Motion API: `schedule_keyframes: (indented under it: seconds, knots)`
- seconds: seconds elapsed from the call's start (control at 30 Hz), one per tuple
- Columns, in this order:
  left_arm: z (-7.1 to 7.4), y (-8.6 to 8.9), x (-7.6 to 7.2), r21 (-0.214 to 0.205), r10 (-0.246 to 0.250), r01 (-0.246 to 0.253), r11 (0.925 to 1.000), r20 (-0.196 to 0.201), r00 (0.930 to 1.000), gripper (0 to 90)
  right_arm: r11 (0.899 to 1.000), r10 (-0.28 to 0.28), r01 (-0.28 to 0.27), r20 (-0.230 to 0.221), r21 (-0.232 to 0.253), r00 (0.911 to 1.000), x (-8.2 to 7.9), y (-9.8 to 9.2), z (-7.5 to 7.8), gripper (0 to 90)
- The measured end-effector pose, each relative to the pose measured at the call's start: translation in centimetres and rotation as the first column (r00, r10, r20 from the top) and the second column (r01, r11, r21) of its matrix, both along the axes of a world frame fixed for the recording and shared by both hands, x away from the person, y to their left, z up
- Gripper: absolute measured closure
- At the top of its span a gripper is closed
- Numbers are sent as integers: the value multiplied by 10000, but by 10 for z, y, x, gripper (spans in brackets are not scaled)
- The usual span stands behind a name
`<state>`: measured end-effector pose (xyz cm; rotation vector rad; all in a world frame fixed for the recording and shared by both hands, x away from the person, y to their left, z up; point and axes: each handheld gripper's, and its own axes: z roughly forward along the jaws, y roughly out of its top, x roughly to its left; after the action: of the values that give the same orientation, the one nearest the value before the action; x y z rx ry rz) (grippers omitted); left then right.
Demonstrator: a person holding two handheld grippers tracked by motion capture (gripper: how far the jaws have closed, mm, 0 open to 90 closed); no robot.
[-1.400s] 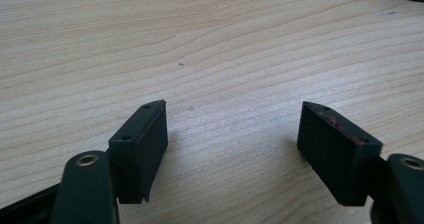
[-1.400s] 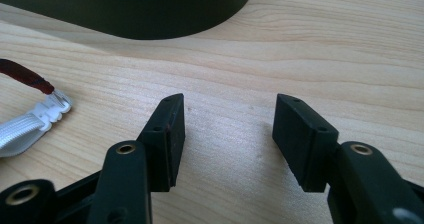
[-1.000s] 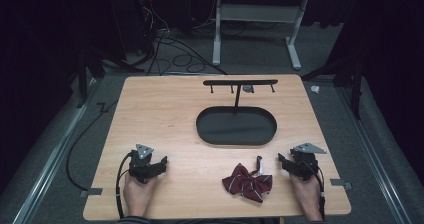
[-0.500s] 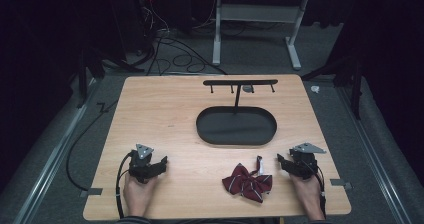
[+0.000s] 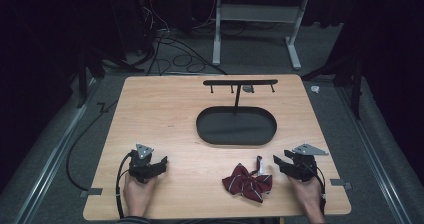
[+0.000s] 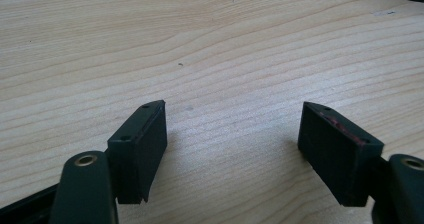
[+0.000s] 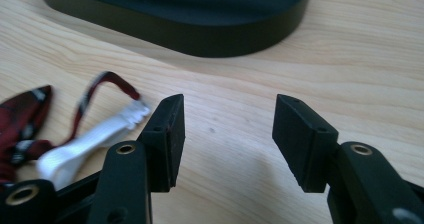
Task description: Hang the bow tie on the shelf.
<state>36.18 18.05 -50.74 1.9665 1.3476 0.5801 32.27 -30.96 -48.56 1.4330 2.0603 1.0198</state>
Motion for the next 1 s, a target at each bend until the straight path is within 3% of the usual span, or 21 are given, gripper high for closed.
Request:
schedule_keyframes:
  seconds: [0.27,0.47,1.0]
  knots:
    - [0,0,0,-24,19,-19,10000,15,10000,281,9974,718,-717,-112,90,9974,3,17,5,489]
    - [0,0,0,-2,-1,1,10000,-1,10000,281,9932,1151,-1156,-306,-135,9929,8,32,5,495]
    - [0,0,0,1,-18,18,10000,-3,10000,277,9891,1435,-1459,-920,-201,9854,23,48,-2,547]
